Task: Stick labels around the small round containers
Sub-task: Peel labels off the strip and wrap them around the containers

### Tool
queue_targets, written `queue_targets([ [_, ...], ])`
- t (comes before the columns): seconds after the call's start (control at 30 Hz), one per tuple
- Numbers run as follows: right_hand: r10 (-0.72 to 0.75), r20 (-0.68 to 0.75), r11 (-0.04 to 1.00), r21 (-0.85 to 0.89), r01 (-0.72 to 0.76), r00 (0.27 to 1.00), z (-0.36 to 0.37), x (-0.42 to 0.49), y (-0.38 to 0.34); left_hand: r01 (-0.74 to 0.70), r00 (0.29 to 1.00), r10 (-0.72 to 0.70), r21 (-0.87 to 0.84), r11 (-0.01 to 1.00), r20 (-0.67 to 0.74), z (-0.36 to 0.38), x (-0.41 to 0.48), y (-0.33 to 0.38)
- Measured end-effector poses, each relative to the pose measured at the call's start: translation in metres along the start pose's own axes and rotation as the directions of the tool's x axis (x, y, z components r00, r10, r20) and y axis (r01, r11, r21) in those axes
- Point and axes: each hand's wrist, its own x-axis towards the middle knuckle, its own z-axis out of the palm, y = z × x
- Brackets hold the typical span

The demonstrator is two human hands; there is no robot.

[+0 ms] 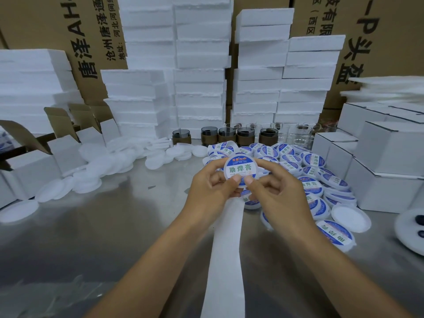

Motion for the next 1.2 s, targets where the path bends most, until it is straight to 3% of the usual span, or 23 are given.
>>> queue_targets([
  [0.2,0.008,0.024,0.999,0.032,-0.009,1.0,-0.003,0.005,0.004,0.008,1.0,-0.007,0.029,1.0,-0.022,0.0,0.0,0.0],
  [0.27,0.027,-0.025,0.999,0.024,-0.026,0.999,-0.01,0.011,0.008,0.009,0.999,-0.006,0.055,0.998,-0.04,-0.002,0.001,-0.001],
  [0.4,0.024,-0.172,0.963,-0.26,-0.069,0.985,-0.035,0.022,0.022,0.012,0.99,-0.001,0.077,0.997,-0.14,-0.013,0.005,0.0],
  [0.57,-0.022,-0.24,0.725,-0.672,-0.15,0.971,-0.048,0.02,0.036,0.057,0.945,-0.042,0.036,0.998,-0.325,-0.036,0.016,0.006],
  [0.7,-0.03,-0.278,0.517,-0.827,-0.223,0.96,-0.046,0.02,0.034,0.142,0.919,-0.059,0.187,0.972,-0.389,-0.069,0.038,0.009],
  [0.77,-0.057,-0.287,0.46,-0.858,-0.23,0.956,-0.045,0.021,0.03,0.192,0.895,-0.041,0.302,0.934,-0.445,-0.089,0.055,0.005],
  [0.83,-0.148,-0.254,0.432,-0.886,-0.169,0.956,-0.041,0.021,0.025,0.26,0.855,0.027,0.474,0.841,-0.518,-0.111,0.073,-0.003],
  [0.93,-0.213,-0.165,0.353,-0.932,-0.081,0.963,-0.033,0.021,0.021,0.426,0.803,0.094,0.677,0.6,-0.588,-0.152,0.095,-0.02],
  [1.1,-0.277,-0.06,0.25,-0.968,0.011,0.959,-0.031,0.025,0.029,0.58,0.791,0.04,0.77,0.267,-0.61,-0.185,0.127,-0.037],
  [1.2,-0.356,-0.026,0.214,-0.975,0.054,0.934,-0.031,0.025,0.033,0.584,0.805,0.01,0.795,0.163,-0.594,-0.183,0.142,-0.042],
])
